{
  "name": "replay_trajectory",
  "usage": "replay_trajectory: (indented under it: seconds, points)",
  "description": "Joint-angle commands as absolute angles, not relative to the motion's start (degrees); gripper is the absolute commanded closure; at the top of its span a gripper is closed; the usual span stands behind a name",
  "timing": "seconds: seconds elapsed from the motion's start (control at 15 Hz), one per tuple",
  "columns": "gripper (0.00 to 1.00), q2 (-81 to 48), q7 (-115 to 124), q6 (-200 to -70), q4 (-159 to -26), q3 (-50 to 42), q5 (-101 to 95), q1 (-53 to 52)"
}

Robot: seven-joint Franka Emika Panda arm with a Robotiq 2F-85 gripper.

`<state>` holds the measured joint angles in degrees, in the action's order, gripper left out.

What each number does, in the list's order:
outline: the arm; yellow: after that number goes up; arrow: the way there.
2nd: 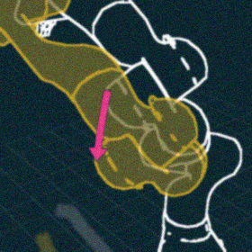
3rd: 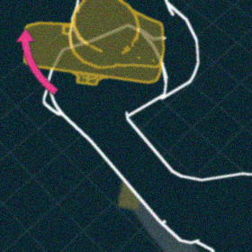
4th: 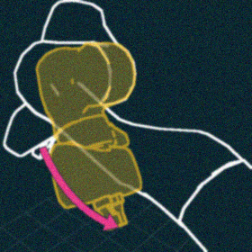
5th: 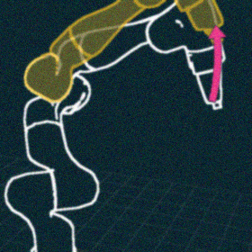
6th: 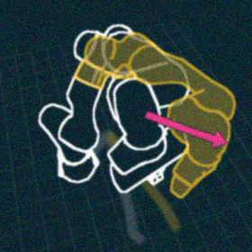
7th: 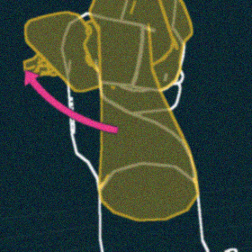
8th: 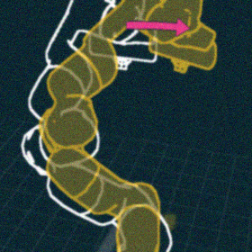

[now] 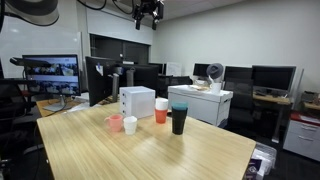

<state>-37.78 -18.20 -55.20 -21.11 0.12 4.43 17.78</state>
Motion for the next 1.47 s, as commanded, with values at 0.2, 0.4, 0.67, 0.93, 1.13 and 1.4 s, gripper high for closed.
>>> replay_trajectory:
  seconds: [0.2, 0.4, 0.67, 0.93, 1.13, 1.4]
  points:
    - [0.00, -36.7, -20.1, -51.3, -22.3, 0.4, 4.8, 19.6]
    - [0.00, -36.9, -22.0, -50.9, -22.2, 0.1, 3.9, 19.3]
    - [0.00, -37.2, -25.7, -50.6, -22.1, -0.1, 3.0, 19.0]
    - [0.00, -37.6, -30.6, -50.8, -22.1, -0.7, 1.0, 18.5]
    - [0.00, -37.0, -33.8, -50.1, -22.2, -0.9, -0.4, 19.0]
    - [0.00, -35.5, -34.9, -46.0, -22.5, -1.9, -1.6, 19.5]
